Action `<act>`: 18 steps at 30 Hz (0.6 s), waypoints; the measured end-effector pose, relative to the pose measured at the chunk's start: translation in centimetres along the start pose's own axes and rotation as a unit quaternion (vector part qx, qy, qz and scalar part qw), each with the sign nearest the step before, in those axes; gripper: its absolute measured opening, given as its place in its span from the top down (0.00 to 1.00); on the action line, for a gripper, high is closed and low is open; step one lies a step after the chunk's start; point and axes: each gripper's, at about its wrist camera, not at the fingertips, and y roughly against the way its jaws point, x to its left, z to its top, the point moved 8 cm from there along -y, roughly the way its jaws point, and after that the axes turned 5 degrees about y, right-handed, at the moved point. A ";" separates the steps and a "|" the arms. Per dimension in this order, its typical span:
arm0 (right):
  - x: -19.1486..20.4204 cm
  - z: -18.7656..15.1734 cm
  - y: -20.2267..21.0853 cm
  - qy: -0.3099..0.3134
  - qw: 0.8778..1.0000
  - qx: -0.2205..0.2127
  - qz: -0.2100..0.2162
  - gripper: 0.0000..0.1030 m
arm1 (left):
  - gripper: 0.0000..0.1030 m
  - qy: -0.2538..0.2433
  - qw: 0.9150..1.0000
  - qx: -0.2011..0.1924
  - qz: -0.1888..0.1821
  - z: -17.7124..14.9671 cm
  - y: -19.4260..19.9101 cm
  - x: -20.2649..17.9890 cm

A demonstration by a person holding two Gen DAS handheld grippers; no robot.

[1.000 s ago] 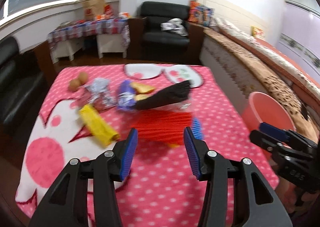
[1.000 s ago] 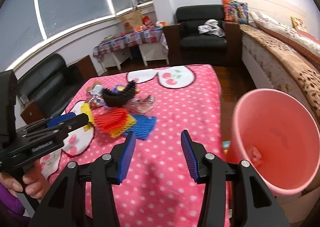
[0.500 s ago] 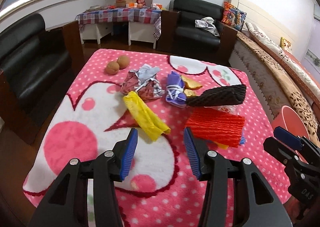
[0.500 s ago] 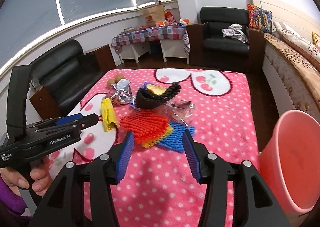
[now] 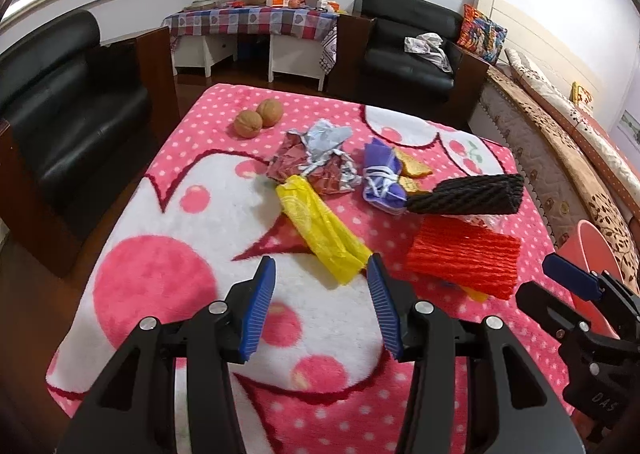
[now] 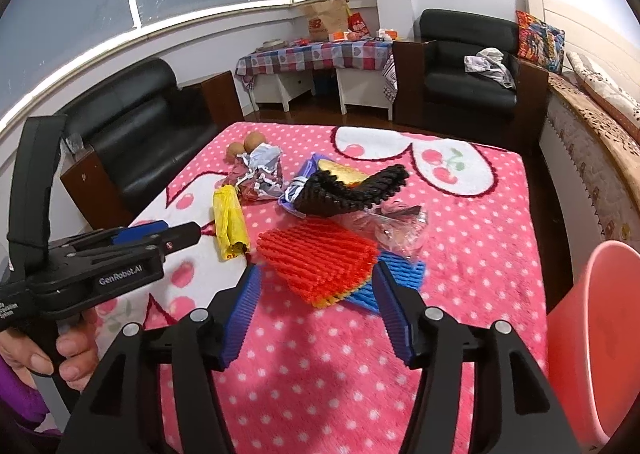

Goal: Collect trash
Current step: 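Move both tools back over the table toward the remaining trash, then grasp the yellow plastic bag with the left tool while the right tool grasps the black foam net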

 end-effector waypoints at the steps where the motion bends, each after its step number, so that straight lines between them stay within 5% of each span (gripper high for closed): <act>1: 0.3 0.0 -0.4 0.005 1.000 0.003 0.001 0.44 | 0.53 0.002 1.000 0.000 0.001 0.0 0.0 0.3; 8: 1.1 0.4 -2.5 0.035 0.999 0.014 -0.010 0.41 | 0.53 0.039 0.999 0.014 -0.013 0.2 -0.3 2.3; 13: 0.4 2.7 -0.5 0.014 0.999 -0.040 -0.006 0.41 | 0.53 0.057 0.998 0.019 -0.029 1.1 -0.9 2.0; 18: -1.1 4.0 -0.3 0.008 0.999 -0.040 -0.023 0.39 | 0.53 0.062 0.997 0.033 -0.023 1.7 -3.2 0.6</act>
